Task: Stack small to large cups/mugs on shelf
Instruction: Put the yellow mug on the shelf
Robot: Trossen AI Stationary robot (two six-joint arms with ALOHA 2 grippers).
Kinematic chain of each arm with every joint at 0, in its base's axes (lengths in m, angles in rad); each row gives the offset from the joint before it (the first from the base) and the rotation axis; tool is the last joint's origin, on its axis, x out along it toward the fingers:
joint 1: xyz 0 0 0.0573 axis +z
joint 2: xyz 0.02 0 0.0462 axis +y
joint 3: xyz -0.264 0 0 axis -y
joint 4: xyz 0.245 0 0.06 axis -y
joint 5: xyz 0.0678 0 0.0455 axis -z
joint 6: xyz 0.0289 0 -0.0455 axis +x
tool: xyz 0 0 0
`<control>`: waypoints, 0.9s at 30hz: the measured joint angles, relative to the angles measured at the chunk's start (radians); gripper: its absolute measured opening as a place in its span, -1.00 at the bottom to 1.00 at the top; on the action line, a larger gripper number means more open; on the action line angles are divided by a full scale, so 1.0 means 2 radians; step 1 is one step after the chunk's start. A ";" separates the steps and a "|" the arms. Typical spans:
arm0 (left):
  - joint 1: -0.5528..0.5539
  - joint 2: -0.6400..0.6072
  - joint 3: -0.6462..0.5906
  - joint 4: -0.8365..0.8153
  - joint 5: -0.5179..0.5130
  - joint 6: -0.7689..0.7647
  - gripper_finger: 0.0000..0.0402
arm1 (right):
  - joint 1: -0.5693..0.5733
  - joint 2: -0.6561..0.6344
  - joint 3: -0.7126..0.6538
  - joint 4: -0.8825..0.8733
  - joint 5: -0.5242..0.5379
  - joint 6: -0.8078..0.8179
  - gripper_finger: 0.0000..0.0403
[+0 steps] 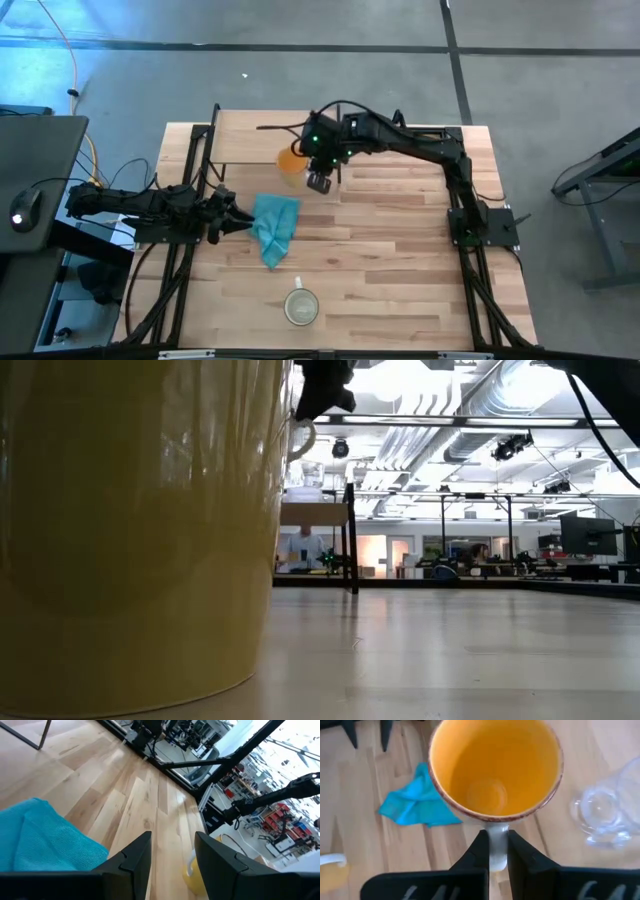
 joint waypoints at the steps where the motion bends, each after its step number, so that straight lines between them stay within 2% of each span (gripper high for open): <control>1: 0.000 0.000 0.000 0.000 -0.001 0.000 -0.31 | -0.003 0.001 0.000 0.002 0.000 -0.002 -0.97; 8: 0.000 0.000 0.000 0.000 -0.008 -0.002 -0.31 | -0.015 0.002 0.002 0.034 -0.006 -0.018 -0.96; 13: 0.000 0.000 0.000 0.000 -0.011 -0.002 -0.31 | -0.018 0.002 -0.003 0.002 -0.011 -0.018 -0.98; 16: 0.000 0.001 0.000 -0.007 -0.022 0.001 -0.31 | -0.012 0.002 -0.024 -0.002 -0.018 -0.013 -0.98; 21: 0.000 0.001 0.000 -0.033 -0.069 0.002 -0.31 | -0.001 0.002 -0.082 0.011 -0.030 -0.013 -0.99; 27: 0.000 0.001 0.000 -0.036 -0.077 0.002 -0.31 | -0.001 0.003 -0.118 0.021 -0.035 -0.010 -1.00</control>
